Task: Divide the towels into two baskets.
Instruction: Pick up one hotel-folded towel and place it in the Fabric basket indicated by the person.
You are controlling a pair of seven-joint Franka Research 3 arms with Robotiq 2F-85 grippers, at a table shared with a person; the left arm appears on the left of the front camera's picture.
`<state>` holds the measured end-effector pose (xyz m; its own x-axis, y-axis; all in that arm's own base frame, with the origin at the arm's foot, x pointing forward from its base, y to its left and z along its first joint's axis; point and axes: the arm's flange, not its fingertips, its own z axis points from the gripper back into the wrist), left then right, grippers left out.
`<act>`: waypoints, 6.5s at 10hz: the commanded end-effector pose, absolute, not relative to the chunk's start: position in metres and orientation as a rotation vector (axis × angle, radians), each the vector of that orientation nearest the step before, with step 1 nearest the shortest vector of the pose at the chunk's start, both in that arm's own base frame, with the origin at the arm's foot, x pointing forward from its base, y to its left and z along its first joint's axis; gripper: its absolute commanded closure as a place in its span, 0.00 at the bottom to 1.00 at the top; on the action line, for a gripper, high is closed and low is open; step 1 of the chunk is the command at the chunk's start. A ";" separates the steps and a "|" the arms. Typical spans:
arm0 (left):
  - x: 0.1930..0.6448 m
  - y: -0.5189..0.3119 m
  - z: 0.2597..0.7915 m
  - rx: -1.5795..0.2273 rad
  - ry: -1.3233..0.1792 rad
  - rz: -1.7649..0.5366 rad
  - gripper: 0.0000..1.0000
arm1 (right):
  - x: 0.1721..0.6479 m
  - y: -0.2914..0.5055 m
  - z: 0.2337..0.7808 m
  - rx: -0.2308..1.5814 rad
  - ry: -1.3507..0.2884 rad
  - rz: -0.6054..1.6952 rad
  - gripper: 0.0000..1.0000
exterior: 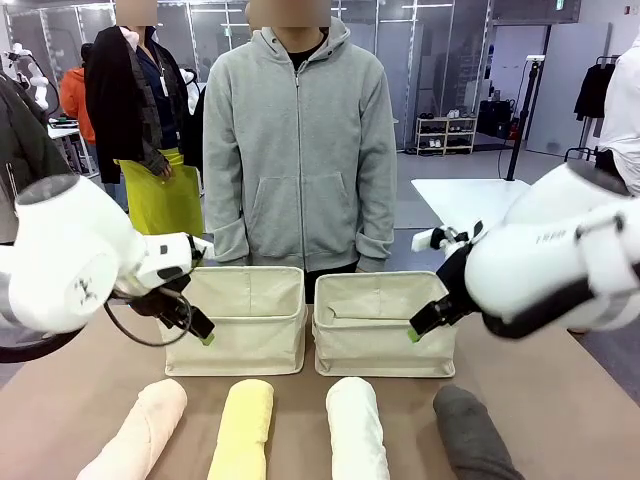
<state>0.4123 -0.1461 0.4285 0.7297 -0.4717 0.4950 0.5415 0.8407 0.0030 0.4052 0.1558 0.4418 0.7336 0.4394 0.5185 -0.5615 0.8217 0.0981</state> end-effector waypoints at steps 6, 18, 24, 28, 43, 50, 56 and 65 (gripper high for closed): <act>0.403 0.012 0.444 -1.122 -0.411 -0.302 0.00 | 0.411 0.019 0.463 1.050 -0.332 0.282 0.00; 0.245 0.280 0.414 -1.156 -0.717 0.263 0.00 | 0.279 -0.269 0.437 1.205 -0.517 -0.273 0.00; 0.245 0.280 0.414 -1.156 -0.717 0.263 0.00 | 0.279 -0.269 0.437 1.205 -0.517 -0.273 0.00; 0.245 0.280 0.414 -1.156 -0.717 0.263 0.00 | 0.279 -0.269 0.437 1.205 -0.517 -0.273 0.00; 0.292 0.101 0.474 -0.787 -0.198 -0.184 0.00 | 0.279 -0.269 0.437 1.205 -0.517 -0.273 0.00; 0.319 -0.008 0.432 -0.419 0.004 -0.373 0.00 | 0.279 -0.269 0.437 1.205 -0.517 -0.273 0.00; 0.334 -0.049 0.369 -0.254 0.004 -0.245 0.00 | 0.279 -0.269 0.437 1.205 -0.517 -0.273 0.00; 0.319 -0.079 0.308 -0.239 0.020 -0.241 0.00 | 0.279 -0.269 0.437 1.205 -0.517 -0.273 0.00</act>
<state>0.3848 -0.0775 0.3431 0.9649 -0.2619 -0.0180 0.2507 0.9397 -0.2328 0.2797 -0.2691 0.4338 0.8569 -0.4628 0.2272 -0.0587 0.3504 0.9348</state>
